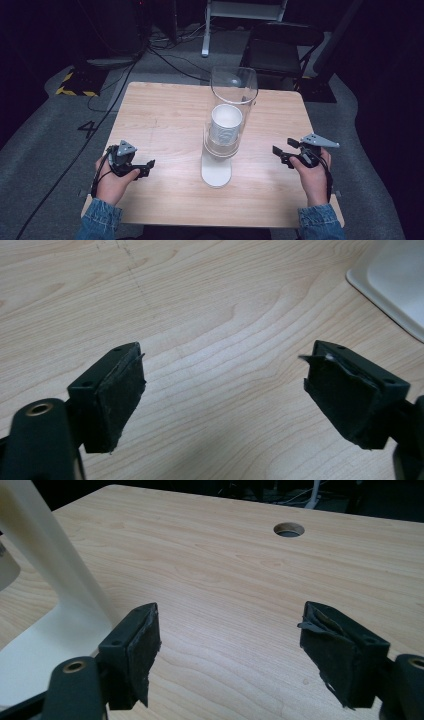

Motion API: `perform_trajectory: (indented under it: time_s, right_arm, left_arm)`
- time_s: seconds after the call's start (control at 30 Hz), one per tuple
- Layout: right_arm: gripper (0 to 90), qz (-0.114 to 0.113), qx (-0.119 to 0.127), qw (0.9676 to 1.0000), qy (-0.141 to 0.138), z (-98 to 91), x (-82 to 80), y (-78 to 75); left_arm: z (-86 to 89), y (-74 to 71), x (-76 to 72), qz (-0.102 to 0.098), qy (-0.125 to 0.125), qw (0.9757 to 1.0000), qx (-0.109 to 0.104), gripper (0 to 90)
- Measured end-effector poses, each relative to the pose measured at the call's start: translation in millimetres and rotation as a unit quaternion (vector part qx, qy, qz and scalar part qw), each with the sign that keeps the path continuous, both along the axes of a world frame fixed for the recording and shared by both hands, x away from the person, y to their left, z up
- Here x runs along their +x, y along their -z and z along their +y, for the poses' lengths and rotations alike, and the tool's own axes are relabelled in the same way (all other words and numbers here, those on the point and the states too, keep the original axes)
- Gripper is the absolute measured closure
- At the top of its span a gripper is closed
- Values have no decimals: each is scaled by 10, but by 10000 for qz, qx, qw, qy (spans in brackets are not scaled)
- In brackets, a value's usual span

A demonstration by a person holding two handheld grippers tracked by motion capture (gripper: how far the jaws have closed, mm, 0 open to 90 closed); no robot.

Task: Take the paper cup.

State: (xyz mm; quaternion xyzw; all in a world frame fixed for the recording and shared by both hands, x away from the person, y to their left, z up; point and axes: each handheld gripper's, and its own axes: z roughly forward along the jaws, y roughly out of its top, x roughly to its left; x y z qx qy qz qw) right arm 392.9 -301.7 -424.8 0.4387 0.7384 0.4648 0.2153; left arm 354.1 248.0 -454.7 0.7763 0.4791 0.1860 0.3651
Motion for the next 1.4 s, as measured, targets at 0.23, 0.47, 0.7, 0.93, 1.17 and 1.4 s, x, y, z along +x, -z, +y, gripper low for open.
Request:
perform_trajectory:
  time_s: [0.23, 0.47, 0.7, 0.93, 1.17, 1.4]
  right_arm:
    - [248, 32, -66, 10000, -49, 14, -67, -45]
    - [248, -15, -58, 9999, -88, 48, -140, -77]
    - [244, 1, 333, 9990, -312, 148, -206, -100]
    - [221, -95, 298, 9973, -667, 348, -276, -159]
    - [198, -101, 295, 9940, -1048, 601, -306, -155]
    - [173, -102, 418, 9896, -1375, 855, -324, -148]
  left_arm:
    - [-21, -11, 23, 48, 22, 9999, -92, 161]
    - [-72, -26, 38, 24, 92, 9998, -174, 180]
    - [-146, -29, 74, 20, 213, 9996, -159, 188]
    - [-200, -25, 80, 133, 272, 9993, -197, 207]
    - [-250, -10, 79, 154, 387, 9991, -90, 205]
    - [-259, 5, 77, 174, 392, 9991, -67, 204]
